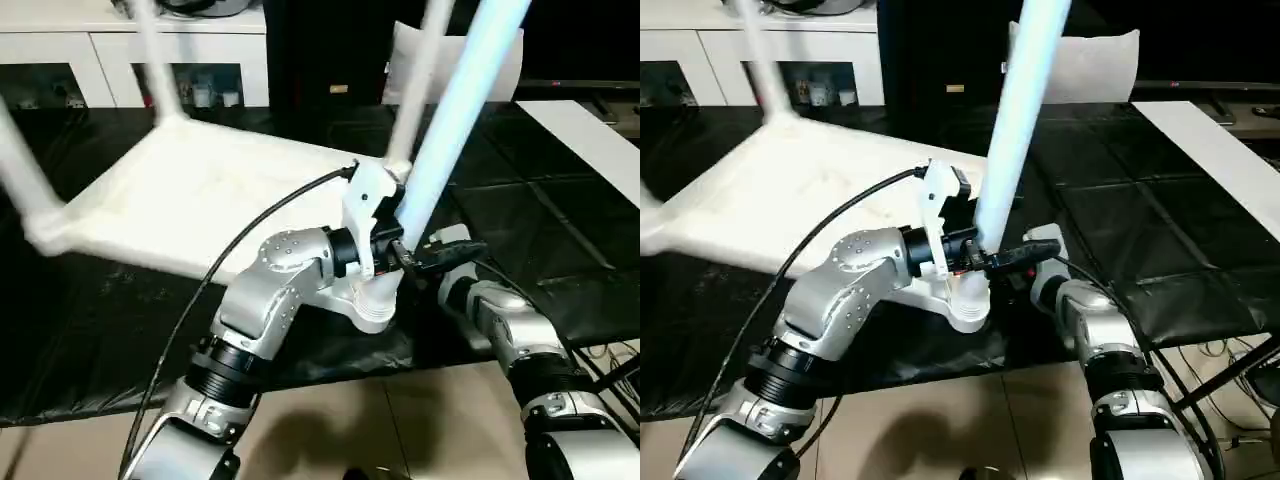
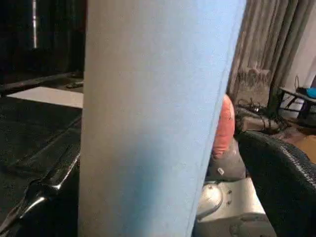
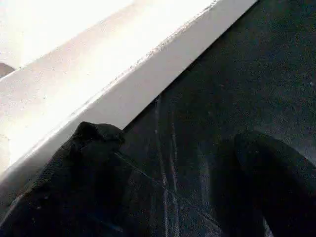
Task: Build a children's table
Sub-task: Rotate table base
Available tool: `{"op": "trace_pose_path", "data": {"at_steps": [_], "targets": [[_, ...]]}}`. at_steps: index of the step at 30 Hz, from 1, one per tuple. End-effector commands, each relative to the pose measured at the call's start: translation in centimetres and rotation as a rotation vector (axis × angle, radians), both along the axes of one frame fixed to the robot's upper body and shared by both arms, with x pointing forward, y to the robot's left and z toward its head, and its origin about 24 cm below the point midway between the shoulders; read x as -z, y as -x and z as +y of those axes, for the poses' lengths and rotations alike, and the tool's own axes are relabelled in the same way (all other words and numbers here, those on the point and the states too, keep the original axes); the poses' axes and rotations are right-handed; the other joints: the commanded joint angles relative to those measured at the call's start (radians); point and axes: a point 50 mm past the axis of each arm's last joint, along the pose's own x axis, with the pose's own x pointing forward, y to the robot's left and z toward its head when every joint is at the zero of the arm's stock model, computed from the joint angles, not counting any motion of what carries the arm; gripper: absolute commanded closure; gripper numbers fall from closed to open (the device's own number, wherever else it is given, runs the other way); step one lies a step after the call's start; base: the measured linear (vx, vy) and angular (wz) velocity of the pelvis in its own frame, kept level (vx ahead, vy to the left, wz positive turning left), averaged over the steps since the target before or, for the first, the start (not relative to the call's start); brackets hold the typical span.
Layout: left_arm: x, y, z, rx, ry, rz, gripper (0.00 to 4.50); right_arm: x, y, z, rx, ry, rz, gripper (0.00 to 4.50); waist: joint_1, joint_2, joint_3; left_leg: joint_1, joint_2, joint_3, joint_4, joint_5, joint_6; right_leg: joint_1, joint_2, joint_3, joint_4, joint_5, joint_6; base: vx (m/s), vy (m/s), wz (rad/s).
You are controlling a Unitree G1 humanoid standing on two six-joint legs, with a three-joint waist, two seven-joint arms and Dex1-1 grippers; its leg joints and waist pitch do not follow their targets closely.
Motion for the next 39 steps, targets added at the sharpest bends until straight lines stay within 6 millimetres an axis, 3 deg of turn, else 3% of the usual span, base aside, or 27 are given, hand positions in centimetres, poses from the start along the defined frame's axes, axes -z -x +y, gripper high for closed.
{"op": "trace_pose_path", "data": {"at_steps": [1,7,13,18,20,23,26,30,33,37,39], "targets": [[-1.3,1.4,-2.5,0.113,0.038,-0.021,0.0,-0.7,0.3,4.9,-0.238,-0.08,-0.026,0.0,0.011,-0.008,-0.069,-0.025,0.01,0.01,-0.06,-0.104,0.095,0.078,-0.055,0.049,-0.08,-0.434,-0.078,0.0,0.0,0.0],[-1.2,1.1,-2.5,0.086,0.026,-0.036,0.0,-0.9,0.4,4.5,-0.232,-0.115,-0.031,0.0,0.01,-0.008,-0.068,-0.025,0.012,0.01,-0.06,-0.105,0.107,0.079,-0.055,0.049,-0.08,-0.424,-0.084,0.0,0.0,0.0],[-0.4,0.0,-2.0,-0.025,-0.056,-0.096,0.0,-1.0,-0.1,2.9,-0.122,-0.007,-0.132,0.0,0.009,-0.005,-0.067,-0.02,0.01,0.01,-0.06,-0.124,0.096,0.073,-0.053,0.047,-0.087,-0.457,-0.058,0.0,0.0,0.0],[1.3,-2.1,0.9,-0.191,-0.2,-0.148,0.0,-1.3,-0.4,-0.8,0.077,0.016,-0.126,0.0,0.01,-0.005,-0.067,-0.021,0.007,0.008,-0.062,-0.13,0.088,0.074,-0.052,0.045,-0.088,-0.468,-0.036,0.0,0.0,0.0],[1.8,-2.2,1.9,-0.208,-0.22,-0.148,0.0,-1.3,-0.1,-1.5,0.057,-0.017,-0.095,0.0,0.013,-0.003,-0.069,-0.021,0.009,0.006,-0.063,-0.118,0.092,0.077,-0.051,0.047,-0.084,-0.441,-0.039,0.0,0.0,0.0],[2.5,-1.8,3.2,-0.178,-0.236,-0.14,0.0,-1.7,0.5,-2.3,0.021,-0.024,-0.118,0.0,0.018,0.001,-0.07,-0.025,0.015,0.006,-0.065,-0.099,0.102,0.08,-0.055,0.051,-0.073,-0.381,-0.072,0.0,0.0,0.0],[3.5,-0.9,4.6,-0.086,-0.262,-0.107,0.0,-2.0,1.0,-3.0,-0.011,-0.026,-0.139,0.0,0.016,0.002,-0.069,-0.022,0.015,0.008,-0.066,-0.108,0.102,0.077,-0.057,0.054,-0.073,-0.39,-0.083,0.0,0.0,0.0],[5.3,0.0,7.4,0.035,-0.395,-0.103,0.0,-2.8,1.9,-3.9,-0.104,0.008,-0.165,0.0,0.019,0.007,-0.064,-0.014,0.013,0.007,-0.069,-0.149,0.092,0.072,-0.054,0.051,-0.084,-0.455,-0.06,0.0,0.0,0.0],[6.4,-0.4,9.5,0.059,-0.535,-0.105,0.18,-3.6,2.7,-4.3,-0.198,0.038,-0.174,0.0,0.021,0.009,-0.063,-0.015,0.015,0.006,-0.071,-0.146,0.087,0.073,-0.054,0.052,-0.08,-0.441,-0.061,0.0,0.0,0.0],[6.8,-1.2,10.4,0.031,-0.598,-0.131,0.36,-3.8,3.3,-4.5,-0.254,0.05,-0.147,0.0,0.025,0.005,-0.064,-0.016,0.01,0.008,-0.068,-0.133,0.085,0.074,-0.053,0.051,-0.083,-0.455,-0.041,0.0,0.0,0.0],[7.1,-1.4,10.6,0.042,-0.623,-0.122,0.71,-3.9,3.5,-4.5,-0.269,0.054,-0.141,0.0,0.031,0.004,-0.065,-0.017,0.01,0.008,-0.069,-0.125,0.083,0.075,-0.055,0.051,-0.084,-0.462,-0.032,0.0,0.0,0.0]]}}
